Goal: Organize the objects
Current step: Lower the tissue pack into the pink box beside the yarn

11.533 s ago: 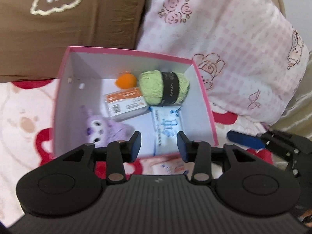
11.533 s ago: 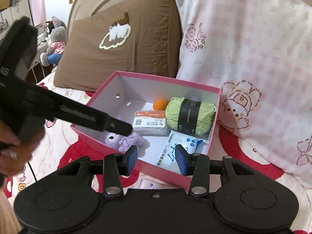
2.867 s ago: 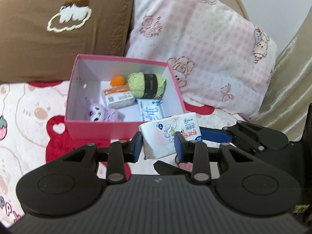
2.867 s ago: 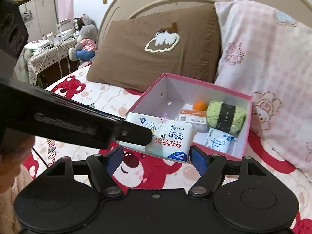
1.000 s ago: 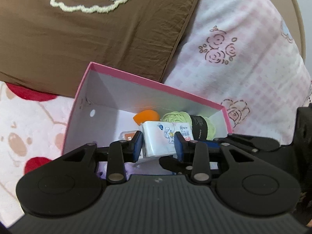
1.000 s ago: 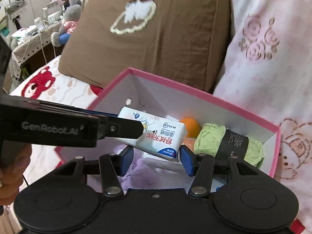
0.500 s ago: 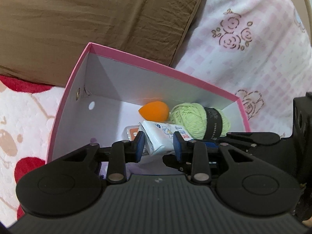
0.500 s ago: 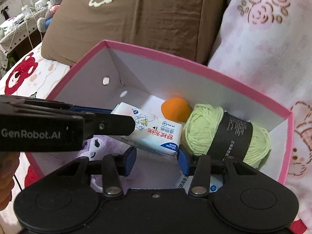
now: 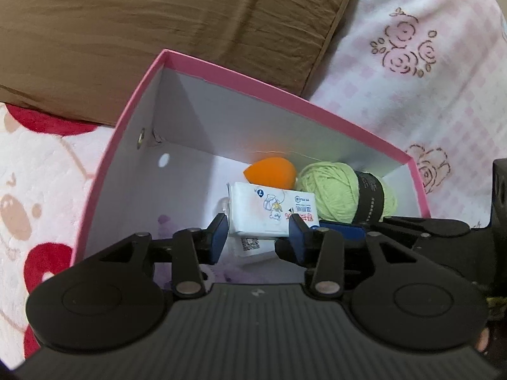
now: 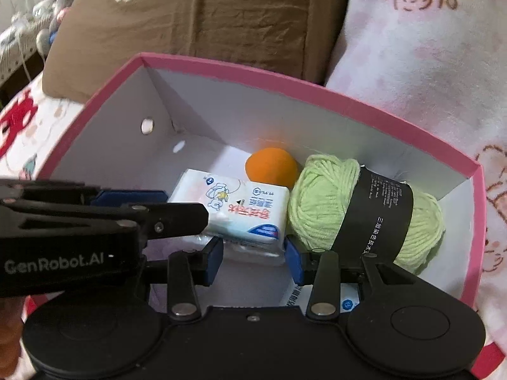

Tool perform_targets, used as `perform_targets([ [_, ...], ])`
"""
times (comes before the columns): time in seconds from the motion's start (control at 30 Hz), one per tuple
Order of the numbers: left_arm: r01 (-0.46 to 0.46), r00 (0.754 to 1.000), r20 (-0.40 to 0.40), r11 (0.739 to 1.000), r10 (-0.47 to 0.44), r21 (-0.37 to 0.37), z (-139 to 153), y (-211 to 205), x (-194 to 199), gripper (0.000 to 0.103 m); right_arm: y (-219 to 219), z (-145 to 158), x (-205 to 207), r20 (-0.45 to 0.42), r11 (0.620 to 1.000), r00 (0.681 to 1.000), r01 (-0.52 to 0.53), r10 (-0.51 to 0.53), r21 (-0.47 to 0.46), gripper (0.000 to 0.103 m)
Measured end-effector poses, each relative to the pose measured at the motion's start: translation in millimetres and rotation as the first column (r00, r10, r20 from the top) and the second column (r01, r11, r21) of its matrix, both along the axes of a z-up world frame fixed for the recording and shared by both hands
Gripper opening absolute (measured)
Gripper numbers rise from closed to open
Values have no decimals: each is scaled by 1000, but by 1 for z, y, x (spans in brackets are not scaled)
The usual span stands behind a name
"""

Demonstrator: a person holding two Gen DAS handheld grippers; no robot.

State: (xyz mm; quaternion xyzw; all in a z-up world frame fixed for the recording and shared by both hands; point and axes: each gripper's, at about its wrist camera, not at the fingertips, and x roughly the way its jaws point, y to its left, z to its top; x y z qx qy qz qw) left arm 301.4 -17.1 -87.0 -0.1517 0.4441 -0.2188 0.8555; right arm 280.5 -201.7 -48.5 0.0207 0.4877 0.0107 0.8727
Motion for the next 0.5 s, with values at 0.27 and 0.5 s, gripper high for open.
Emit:
perform_targets([
  [0.27,21,1000,-12,999,-20,31,3,-4,-6,38,-2,10,-16,41,1000,999,1,-1,2,52],
  [0.5,34,999,-22,999,-34,40,15,-3,-15,38,-4,31,-47,141,1000,990,-5,4,9,58],
])
